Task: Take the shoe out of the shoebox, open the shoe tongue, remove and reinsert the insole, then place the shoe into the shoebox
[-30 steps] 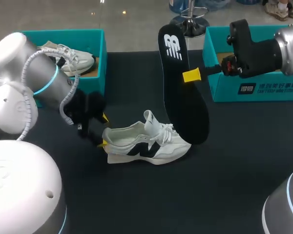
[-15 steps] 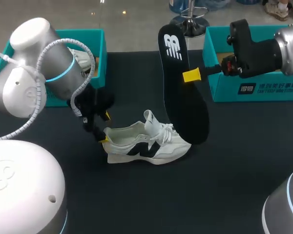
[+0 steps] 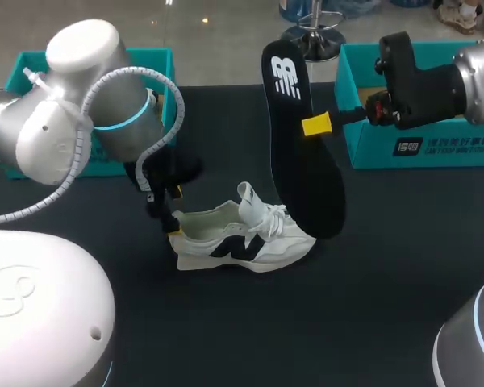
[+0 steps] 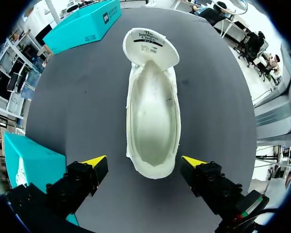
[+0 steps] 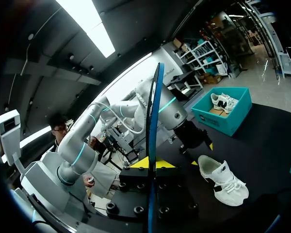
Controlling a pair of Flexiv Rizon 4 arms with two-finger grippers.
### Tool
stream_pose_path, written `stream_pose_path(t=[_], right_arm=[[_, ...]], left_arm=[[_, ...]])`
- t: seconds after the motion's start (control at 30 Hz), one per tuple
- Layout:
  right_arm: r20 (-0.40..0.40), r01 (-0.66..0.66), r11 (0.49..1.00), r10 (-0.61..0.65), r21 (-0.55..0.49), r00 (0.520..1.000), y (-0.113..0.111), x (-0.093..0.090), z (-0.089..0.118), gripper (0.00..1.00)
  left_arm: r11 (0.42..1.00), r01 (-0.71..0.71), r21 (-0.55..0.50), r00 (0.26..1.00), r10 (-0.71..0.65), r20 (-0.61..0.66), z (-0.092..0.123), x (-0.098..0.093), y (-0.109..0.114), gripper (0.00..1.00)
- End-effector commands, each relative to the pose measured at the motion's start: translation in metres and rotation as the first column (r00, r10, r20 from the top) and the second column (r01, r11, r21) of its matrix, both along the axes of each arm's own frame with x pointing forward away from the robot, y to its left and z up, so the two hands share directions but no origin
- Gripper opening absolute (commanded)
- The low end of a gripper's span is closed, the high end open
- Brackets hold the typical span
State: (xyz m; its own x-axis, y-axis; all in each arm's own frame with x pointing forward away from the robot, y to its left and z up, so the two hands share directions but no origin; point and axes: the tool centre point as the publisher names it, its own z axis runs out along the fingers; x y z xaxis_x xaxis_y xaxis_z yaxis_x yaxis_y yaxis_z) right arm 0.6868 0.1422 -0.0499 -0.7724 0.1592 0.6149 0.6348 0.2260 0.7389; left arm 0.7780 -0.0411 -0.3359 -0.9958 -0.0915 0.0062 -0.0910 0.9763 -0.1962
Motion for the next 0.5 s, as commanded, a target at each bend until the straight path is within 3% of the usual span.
stream_pose_path(t=[0.03, 0.33, 0.5], right_arm=[[-0.001, 0.001, 1.0, -0.001, -0.002, 1.0, 0.0011, 0.0001, -0.001, 0.0], [-0.001, 0.001, 1.0, -0.001, -0.002, 1.0, 0.0011, 0.0001, -0.001, 0.0], [-0.001, 0.001, 1.0, -0.001, -0.002, 1.0, 0.0011, 0.0001, -0.001, 0.0]], left_arm=[[0.997, 0.003, 0.074, 1.0, -0.003, -0.006, 0.0033, 0.0029, -0.0033, 1.0], [0.995, 0.042, 0.094, 0.999, -0.043, 0.006, 0.0057, -0.0043, -0.0057, 1.0], [0.987, 0.035, 0.158, 0.999, -0.04, 0.023, 0.0064, -0.0061, -0.0086, 1.0]])
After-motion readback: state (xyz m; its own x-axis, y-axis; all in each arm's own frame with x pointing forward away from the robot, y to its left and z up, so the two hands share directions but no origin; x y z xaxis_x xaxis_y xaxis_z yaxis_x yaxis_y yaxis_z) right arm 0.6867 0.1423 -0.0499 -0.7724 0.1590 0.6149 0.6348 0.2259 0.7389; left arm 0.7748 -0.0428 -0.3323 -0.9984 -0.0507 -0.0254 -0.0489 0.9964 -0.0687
